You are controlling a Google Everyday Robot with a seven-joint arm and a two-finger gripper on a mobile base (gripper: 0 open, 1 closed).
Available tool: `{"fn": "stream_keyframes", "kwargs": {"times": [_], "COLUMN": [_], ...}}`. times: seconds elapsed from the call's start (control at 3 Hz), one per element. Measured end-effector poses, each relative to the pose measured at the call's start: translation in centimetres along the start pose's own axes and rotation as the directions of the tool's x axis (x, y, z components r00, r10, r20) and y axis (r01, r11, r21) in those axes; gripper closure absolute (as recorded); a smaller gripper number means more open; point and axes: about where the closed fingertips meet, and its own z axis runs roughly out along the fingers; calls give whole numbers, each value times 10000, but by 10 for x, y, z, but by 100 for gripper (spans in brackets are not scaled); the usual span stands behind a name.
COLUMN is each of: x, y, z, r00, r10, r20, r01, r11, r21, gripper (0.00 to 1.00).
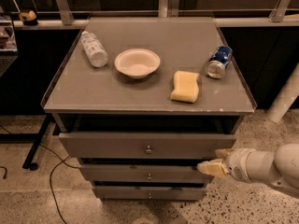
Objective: Close top drawer
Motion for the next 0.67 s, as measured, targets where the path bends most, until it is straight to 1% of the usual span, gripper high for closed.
{"fn": "stream_keyframes", "kwargs": {"times": [0.33,0.67], "x": [0,0], "y": [0,0], "z": [0,0], "r00": [10000,10000], "r10": [-1,-1], "r20": [0,0], "r01": [1,1], "r11": [10000,10000], "r21": [-1,-1], "gripper": [0,0]}}
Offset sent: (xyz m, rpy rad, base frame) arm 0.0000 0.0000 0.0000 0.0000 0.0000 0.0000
